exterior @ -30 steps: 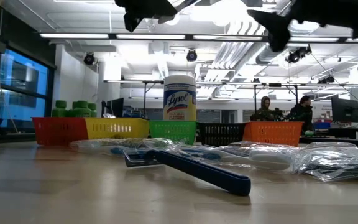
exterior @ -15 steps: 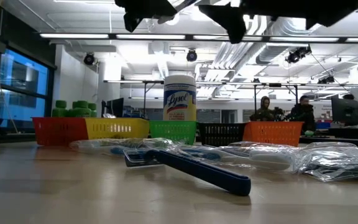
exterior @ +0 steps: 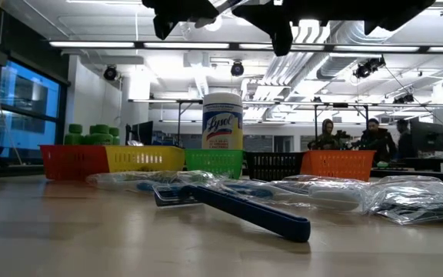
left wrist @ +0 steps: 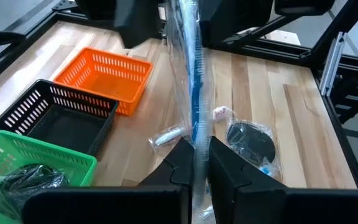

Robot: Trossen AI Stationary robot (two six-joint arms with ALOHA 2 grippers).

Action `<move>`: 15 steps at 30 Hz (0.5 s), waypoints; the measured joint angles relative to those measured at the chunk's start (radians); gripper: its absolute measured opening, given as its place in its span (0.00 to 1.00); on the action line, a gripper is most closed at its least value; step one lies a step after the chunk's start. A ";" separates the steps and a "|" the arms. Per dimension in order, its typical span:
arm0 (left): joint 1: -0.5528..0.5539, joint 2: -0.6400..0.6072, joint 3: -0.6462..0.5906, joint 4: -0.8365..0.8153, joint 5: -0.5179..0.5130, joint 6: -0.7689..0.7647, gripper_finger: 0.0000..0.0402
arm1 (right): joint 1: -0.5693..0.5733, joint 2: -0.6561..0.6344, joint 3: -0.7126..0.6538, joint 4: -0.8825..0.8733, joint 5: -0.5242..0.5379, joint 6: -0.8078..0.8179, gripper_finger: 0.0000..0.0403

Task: Pick & Place Travel size toiletries
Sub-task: Put the blue toothbrush into the black bin

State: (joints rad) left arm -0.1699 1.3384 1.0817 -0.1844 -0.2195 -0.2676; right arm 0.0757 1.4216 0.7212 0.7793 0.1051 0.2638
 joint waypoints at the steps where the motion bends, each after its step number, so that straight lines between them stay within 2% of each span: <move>1: 0.000 0.000 0.000 -0.001 0.000 0.000 0.04 | 0.000 0.000 0.000 -0.006 0.000 0.001 0.35; 9: 0.001 0.000 0.000 -0.003 0.006 0.003 0.04 | 0.001 0.000 0.000 -0.018 -0.032 0.006 0.06; 15: 0.000 0.000 0.000 -0.001 0.030 -0.008 0.06 | -0.015 0.000 0.000 -0.017 -0.063 0.090 0.05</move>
State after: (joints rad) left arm -0.1696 1.3388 1.0817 -0.1853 -0.1900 -0.2755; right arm 0.0609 1.4216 0.7208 0.7628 0.0418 0.3537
